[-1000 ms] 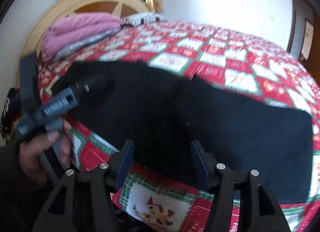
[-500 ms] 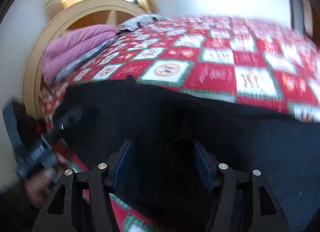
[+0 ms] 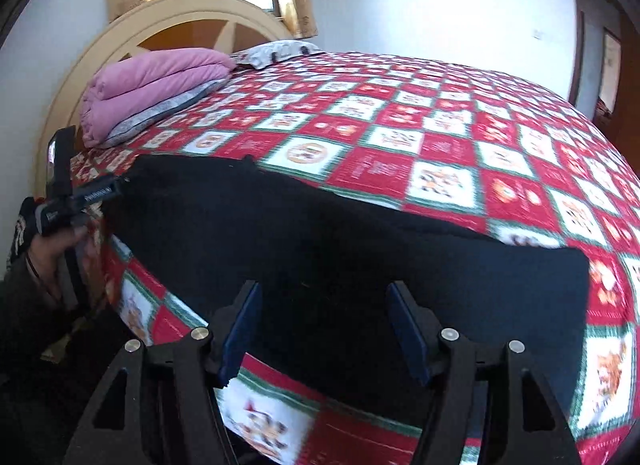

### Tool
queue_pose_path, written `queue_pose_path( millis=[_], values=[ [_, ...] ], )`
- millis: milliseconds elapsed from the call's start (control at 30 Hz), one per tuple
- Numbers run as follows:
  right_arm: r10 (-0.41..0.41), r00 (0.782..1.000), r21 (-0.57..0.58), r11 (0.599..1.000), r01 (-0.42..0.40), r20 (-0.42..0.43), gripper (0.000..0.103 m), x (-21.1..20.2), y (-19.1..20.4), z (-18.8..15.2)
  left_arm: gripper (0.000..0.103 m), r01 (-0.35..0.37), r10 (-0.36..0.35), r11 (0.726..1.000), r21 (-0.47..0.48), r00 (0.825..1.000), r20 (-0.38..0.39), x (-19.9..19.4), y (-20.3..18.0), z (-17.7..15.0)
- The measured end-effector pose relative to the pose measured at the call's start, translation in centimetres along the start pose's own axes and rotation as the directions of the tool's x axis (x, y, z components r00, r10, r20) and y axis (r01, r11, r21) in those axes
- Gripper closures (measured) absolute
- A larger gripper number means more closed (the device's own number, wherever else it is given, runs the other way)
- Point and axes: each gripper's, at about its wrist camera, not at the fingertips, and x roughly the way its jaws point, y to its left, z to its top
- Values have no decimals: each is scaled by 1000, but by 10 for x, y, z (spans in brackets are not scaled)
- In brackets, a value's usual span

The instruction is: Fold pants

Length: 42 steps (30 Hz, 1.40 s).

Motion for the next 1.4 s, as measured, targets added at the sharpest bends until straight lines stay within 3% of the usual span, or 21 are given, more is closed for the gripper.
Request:
queue_pose_path(
  millis=[133, 200, 533, 633, 767, 967, 1133, 1300, 1400],
  values=[
    [-17, 1000, 90, 996, 19, -21, 37, 11, -21, -10, 0, 17, -19, 999, -31, 998, -67, 20, 14, -4],
    [-15, 999, 107, 994, 19, -43, 37, 18, -25, -14, 0, 61, -67, 996, -64, 993, -93, 30, 20, -10],
    [-30, 999, 91, 995, 32, -22, 37, 19, -24, -18, 1, 185, -187, 982, -33, 978, -90, 34, 26, -6],
    [-32, 999, 90, 995, 34, -20, 37, 19, -24, -19, 7, 225, -229, 973, -50, 970, -86, 34, 34, -3],
    [-43, 999, 71, 996, 44, -17, 37, 19, -21, -20, 27, 271, -283, 954, -131, 956, -80, 33, 57, 0],
    [-47, 999, 64, 997, 48, -16, 37, 19, -20, -20, 29, 193, -195, 981, -32, 977, -90, 30, 42, -4],
    [-51, 999, 61, 997, 51, -14, 37, 20, -19, -21, 40, 209, -215, 975, -71, 972, -91, 28, 48, -5],
    [-59, 998, 46, 997, 60, -11, 37, 20, -17, -22, 40, 161, -160, 987, 9, 984, -83, 24, 39, -5],
    [-62, 998, 43, 997, 62, -11, 37, 21, -17, -22, 46, 204, -206, 978, -30, 974, -89, 27, 44, -8]
  ],
)
